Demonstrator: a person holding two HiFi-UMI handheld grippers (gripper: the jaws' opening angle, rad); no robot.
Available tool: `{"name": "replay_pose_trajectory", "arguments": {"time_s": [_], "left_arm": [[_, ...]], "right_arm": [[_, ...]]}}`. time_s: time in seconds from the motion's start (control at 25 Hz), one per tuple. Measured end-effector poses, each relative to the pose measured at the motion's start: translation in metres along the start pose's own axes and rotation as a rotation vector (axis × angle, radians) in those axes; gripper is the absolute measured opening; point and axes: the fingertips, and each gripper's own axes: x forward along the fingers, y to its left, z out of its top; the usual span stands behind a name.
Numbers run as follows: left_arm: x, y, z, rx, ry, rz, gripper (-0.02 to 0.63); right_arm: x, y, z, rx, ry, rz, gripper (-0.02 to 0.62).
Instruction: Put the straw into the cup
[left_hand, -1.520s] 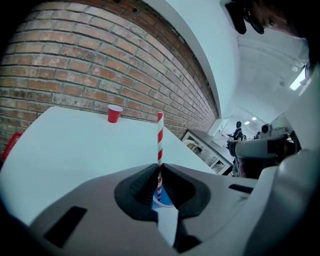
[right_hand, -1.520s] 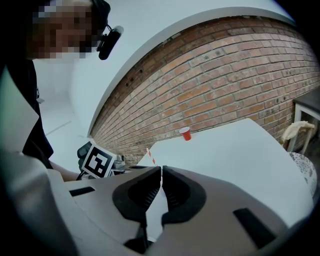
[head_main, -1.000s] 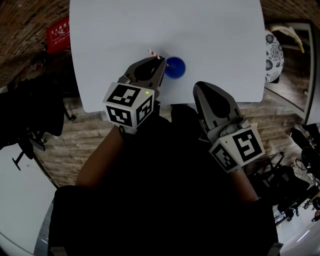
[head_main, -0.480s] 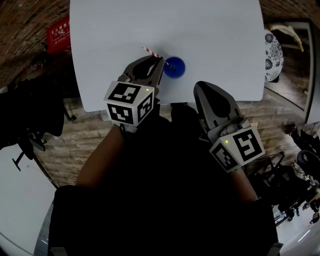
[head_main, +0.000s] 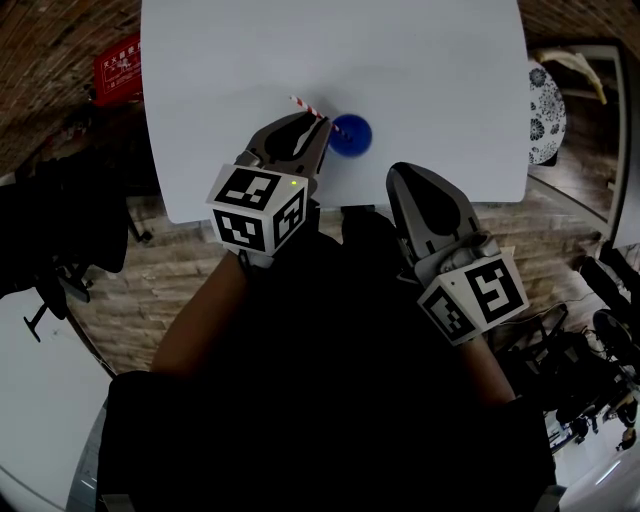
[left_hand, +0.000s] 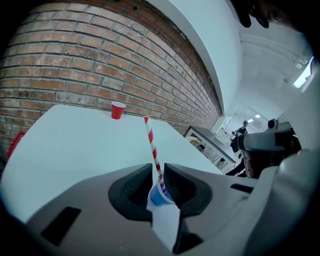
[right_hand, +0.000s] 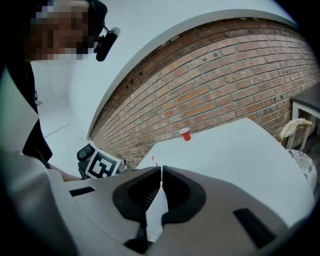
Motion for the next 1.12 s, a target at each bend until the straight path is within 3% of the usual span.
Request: {"name": "replay_pose_trajectory", "arguments": {"time_s": [0.72, 1.12], "left_arm": [[-0.022, -0.001, 0.005, 0.047, -0.011, -0.011, 0.083], [-0.058, -0.008, 0.030, 0.216, -0.064, -0.011, 0.083]], "right_arm": [[-0.001, 0.004, 0.000, -0.006, 0.003, 0.001, 0.032], [-0.008, 0.015, 0.003, -0.037, -0.007, 0.008, 0.032]]}}
